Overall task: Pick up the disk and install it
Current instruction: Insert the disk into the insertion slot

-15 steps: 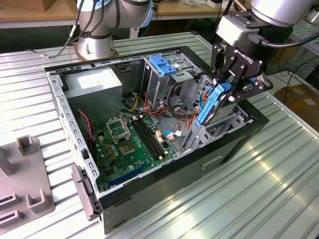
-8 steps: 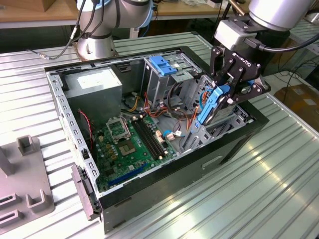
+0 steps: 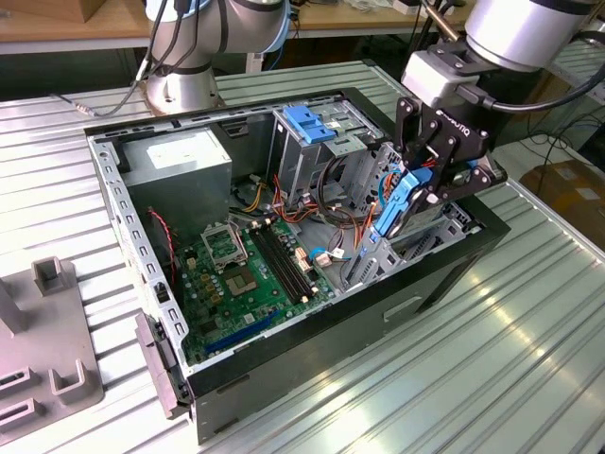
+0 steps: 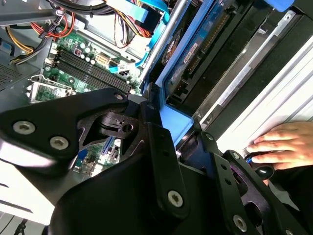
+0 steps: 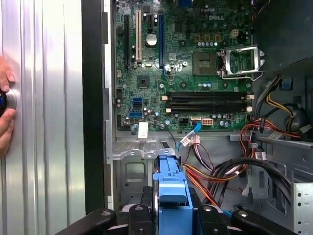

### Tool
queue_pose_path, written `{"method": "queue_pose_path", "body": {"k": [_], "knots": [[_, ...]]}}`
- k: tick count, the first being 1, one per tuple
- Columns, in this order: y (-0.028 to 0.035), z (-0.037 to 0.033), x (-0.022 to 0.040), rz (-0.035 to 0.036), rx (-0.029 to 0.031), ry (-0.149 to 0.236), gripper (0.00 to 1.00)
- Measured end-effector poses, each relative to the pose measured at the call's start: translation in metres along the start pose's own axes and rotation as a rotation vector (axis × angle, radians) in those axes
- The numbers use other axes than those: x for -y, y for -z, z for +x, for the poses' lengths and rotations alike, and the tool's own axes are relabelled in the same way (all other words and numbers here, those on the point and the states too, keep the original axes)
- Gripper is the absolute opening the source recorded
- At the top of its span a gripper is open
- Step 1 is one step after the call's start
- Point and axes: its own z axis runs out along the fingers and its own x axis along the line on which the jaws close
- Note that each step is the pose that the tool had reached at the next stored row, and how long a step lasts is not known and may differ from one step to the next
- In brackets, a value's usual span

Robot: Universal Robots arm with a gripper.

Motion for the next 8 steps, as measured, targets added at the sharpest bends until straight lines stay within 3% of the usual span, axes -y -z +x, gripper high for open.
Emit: {"method": "queue_pose_path", "body": {"k": [8], "knots": [[-0.0026,0.0000,0.0000,-0.0003,-0.0001,0.000,0.37]]}}
